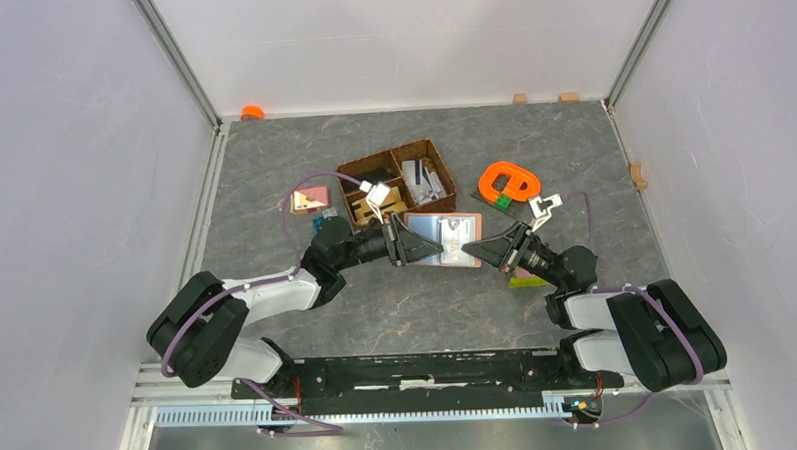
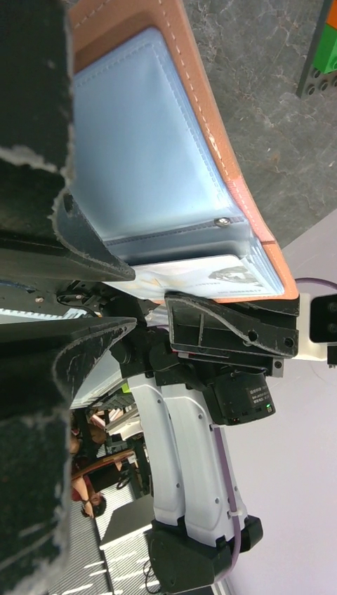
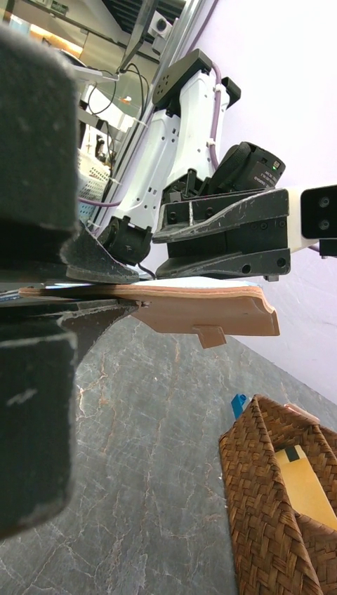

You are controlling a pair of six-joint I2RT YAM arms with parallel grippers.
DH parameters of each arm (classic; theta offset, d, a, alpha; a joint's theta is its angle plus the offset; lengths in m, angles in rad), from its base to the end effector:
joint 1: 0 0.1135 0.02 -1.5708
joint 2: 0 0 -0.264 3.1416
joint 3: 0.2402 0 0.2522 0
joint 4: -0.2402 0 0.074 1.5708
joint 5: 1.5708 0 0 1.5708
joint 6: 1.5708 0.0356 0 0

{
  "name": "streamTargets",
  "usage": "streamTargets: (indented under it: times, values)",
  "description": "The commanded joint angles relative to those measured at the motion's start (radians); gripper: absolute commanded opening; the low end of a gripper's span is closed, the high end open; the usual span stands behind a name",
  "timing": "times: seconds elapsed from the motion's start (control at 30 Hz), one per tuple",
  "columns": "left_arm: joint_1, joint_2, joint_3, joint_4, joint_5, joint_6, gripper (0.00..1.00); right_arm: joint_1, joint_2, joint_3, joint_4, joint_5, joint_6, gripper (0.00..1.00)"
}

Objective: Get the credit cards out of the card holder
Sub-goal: Remove the credit card from the card holder.

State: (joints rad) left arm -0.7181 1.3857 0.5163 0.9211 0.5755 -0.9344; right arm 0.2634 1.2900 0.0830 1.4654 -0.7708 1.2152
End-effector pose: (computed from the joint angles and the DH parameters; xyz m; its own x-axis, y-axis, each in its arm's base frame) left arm 0.1974 -0.1982 0.2299 -0.7500 -0.2407 -0.6161 0.6026 0.1356 -0.7864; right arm 0.1734 0.0725 0.1850 -0.6989 0.5081 -0.5035 -0.5227 0.1177 0.8443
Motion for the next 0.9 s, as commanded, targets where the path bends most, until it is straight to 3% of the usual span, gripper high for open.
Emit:
streamTargets:
  times: [0.0, 0.57, 0.87]
  values:
    - [-0.007, 0.018, 0.043, 0.033, 0.029, 0.009, 0.32, -0.001, 0.007, -0.002, 0.191, -0.012, 0.011, 0.11]
    - [-0.007, -0.021, 0.042, -0.098, -0.054, 0.067, 0.35, -0.001, 0.012, -0.002, 0.214, -0.016, 0.026, 0.12]
    - [-0.009, -0.002, 0.048, -0.040, -0.003, 0.040, 0.34, -0.002, 0.019, 0.000, 0.220, -0.018, 0.026, 0.12]
